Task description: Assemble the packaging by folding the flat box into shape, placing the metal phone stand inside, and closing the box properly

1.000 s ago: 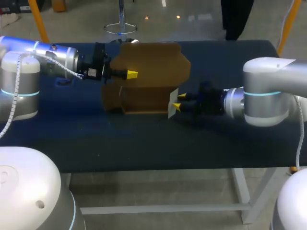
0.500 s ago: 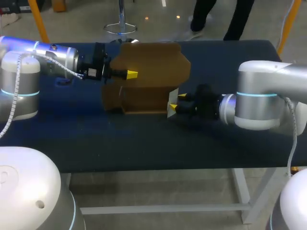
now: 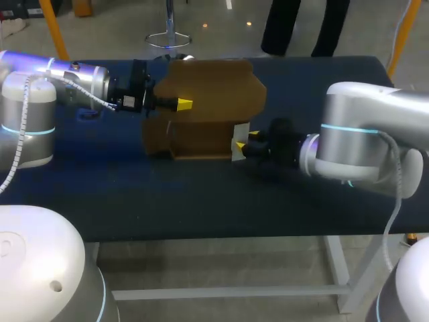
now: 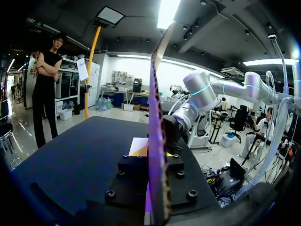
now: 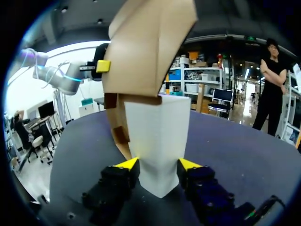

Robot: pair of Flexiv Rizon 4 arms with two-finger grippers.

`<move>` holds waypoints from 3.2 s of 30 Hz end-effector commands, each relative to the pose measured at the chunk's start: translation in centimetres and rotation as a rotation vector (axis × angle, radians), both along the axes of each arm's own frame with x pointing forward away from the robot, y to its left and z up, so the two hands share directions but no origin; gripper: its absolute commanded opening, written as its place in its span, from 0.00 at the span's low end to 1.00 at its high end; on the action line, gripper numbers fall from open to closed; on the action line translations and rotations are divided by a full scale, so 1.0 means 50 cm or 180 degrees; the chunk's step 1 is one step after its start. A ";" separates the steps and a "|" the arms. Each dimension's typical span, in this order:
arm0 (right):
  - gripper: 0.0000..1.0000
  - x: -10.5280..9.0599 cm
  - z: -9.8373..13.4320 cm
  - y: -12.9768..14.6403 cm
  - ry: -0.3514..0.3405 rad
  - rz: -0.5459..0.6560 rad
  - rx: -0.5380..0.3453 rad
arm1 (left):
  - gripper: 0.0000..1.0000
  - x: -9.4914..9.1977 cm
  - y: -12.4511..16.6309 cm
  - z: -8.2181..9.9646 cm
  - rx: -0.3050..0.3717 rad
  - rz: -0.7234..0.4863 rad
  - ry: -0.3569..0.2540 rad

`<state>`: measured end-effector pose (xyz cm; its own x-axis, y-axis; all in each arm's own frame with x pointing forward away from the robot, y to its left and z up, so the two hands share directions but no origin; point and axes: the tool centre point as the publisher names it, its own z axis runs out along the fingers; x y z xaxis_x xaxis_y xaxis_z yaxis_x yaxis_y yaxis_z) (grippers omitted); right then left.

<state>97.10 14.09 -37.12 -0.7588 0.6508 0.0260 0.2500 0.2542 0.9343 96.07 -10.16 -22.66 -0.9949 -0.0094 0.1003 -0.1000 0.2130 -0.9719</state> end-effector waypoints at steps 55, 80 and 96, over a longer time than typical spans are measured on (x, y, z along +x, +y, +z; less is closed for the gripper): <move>0.36 0.048 -0.007 0.006 -0.0053 -0.1902 -0.0209 | 0.00 0.001 0.000 -0.004 0.0000 -0.0012 0.0004; 0.00 0.050 0.001 -0.007 0.0056 -0.1882 -0.0131 | 0.39 -0.005 -0.008 0.005 0.0173 0.0093 -0.0114; 0.00 0.051 0.019 -0.035 0.0321 -0.1452 0.0058 | 1.00 -0.038 0.031 0.077 0.0485 0.0803 -0.0759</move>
